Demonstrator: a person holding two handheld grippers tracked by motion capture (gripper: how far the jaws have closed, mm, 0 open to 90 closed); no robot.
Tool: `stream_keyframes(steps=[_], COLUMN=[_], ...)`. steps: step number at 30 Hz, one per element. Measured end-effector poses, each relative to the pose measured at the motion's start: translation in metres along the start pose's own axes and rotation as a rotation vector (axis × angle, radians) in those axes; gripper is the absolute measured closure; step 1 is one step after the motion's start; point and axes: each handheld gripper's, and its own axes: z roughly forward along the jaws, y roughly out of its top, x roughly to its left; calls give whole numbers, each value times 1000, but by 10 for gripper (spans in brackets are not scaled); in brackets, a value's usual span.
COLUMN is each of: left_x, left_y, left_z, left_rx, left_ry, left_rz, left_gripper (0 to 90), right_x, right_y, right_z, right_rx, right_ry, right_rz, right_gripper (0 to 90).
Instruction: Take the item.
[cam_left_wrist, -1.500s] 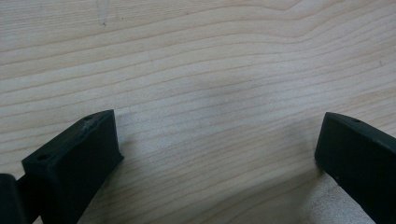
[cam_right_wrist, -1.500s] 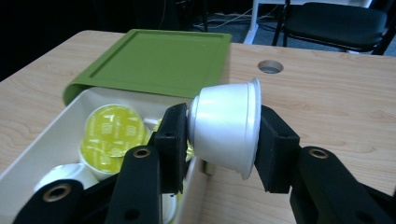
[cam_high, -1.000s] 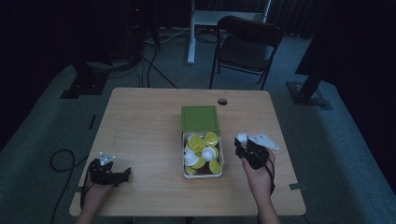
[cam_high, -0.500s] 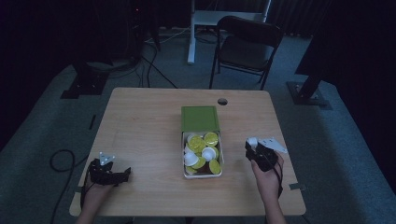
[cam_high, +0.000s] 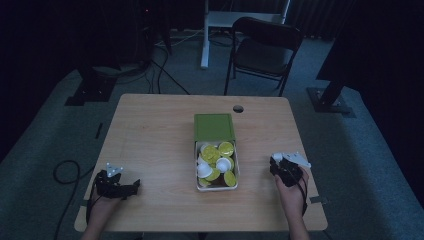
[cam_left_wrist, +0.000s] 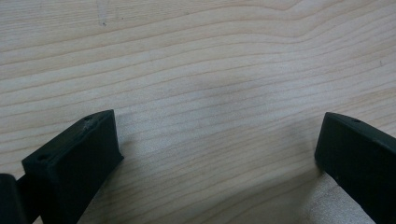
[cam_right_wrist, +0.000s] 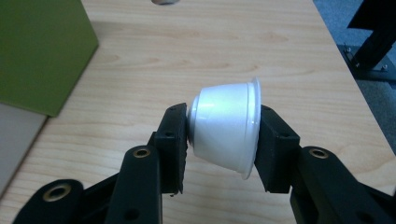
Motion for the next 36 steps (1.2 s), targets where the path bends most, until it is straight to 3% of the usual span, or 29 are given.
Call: stream_keyframes(steps=[15,22,32,36], left_x=[0,0,0,0], left_y=[0,0,0,0], left_z=[0,0,0,0], left_rx=[1,0,1,0], left_ry=[0,0,0,0], left_rz=[0,0,0,0], left_gripper=[0,0,0,0], right_x=[-14,-18,-17,-17], right_y=[-16,-21,-24,-23], right_z=[11,14,16,15], right_rx=[49,71,74,97], right_ry=[-49,-47,-63,-46], right_rz=[-7,5,-19,2], right_gripper=[583,581,578,569])
